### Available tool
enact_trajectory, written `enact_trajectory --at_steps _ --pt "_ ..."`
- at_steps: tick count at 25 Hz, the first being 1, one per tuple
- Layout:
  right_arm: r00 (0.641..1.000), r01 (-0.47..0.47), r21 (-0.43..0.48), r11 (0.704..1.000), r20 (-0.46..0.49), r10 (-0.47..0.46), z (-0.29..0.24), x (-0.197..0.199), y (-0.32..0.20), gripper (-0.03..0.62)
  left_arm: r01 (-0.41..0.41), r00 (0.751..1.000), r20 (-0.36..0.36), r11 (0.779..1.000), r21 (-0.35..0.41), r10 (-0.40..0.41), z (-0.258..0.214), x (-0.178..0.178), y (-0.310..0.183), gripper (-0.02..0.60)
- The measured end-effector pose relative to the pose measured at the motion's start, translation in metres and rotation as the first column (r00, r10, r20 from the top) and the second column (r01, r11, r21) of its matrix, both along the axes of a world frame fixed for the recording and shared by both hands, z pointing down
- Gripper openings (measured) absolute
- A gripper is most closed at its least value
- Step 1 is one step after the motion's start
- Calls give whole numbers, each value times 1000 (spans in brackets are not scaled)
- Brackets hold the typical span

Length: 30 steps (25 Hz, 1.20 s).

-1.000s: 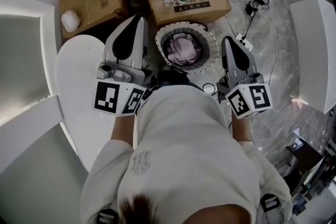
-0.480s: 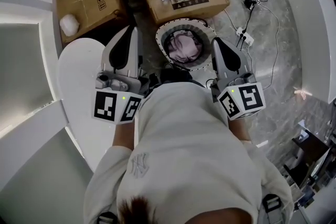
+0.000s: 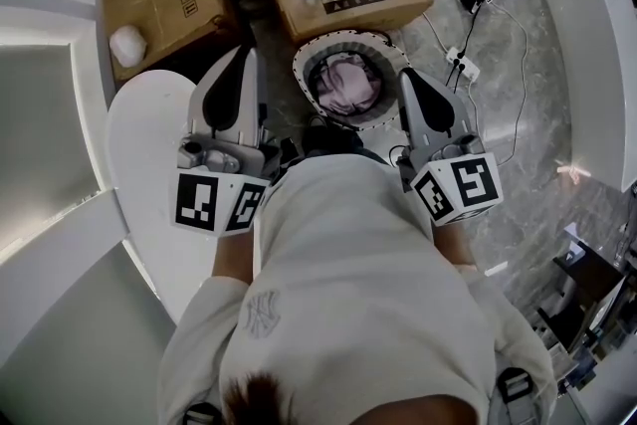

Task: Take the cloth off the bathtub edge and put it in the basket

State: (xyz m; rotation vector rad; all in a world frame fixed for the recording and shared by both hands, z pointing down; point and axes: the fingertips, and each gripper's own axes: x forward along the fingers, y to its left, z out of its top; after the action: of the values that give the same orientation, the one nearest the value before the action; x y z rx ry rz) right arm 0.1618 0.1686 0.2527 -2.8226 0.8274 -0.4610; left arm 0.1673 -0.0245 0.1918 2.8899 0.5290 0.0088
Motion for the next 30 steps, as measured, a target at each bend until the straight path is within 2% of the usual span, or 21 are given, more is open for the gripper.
enact_trajectory --at_steps 14,30 --pt "1000 -6 -15 1000 0 6 0 -2 3 -3 -8 1000 0 1000 11 8 0 -4 3 49" --pt "1000 -18 -35 999 -1 18 1 0 2 -3 20 1000 11 1000 13 -20 3 -4 -7 49"
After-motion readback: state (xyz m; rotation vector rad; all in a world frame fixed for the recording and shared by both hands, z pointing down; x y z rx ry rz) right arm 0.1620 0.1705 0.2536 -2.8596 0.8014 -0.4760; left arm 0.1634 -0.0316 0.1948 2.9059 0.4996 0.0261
